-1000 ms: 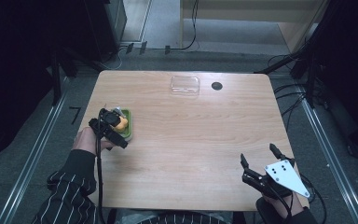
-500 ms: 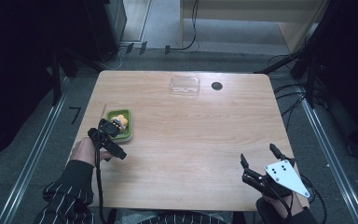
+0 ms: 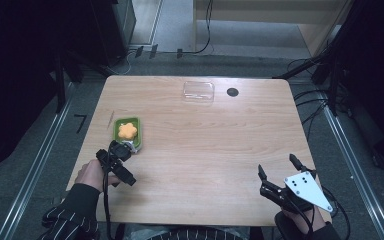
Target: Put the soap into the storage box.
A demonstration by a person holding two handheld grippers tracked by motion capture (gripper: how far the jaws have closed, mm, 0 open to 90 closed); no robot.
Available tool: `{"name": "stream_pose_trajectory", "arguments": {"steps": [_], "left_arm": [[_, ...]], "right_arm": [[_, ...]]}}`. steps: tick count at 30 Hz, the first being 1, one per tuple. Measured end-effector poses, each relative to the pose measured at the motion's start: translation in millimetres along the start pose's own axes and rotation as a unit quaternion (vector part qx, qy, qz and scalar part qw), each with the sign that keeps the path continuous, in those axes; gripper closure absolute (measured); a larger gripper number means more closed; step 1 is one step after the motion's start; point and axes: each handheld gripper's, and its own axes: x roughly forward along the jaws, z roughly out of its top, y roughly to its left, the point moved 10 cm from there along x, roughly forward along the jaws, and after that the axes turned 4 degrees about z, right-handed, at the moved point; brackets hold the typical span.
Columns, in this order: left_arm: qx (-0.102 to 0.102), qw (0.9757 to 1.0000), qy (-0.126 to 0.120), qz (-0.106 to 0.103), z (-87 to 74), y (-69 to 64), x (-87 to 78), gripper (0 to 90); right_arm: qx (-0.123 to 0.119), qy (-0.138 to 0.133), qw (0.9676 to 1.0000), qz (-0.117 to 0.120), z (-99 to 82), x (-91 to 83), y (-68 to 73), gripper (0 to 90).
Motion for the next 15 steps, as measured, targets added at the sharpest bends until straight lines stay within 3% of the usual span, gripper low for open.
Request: {"name": "stream_pose_trajectory", "arguments": {"steps": [5, 15], "left_arm": [[0.005, 0.9999, 0.01, -0.005, -10.9, -6.7, 3.0, 0.0], [0.01, 0.9999, 0.007, -0.007, -25.1, -16.1, 6.1, 0.0]], "right_arm": [[0.001, 0.0, 1.0, -0.001, 0.0, -0.1, -0.2, 13.3], [0.0, 0.0, 1.0, 0.0, -0.3, 0.4, -0.6, 13.3]]}}
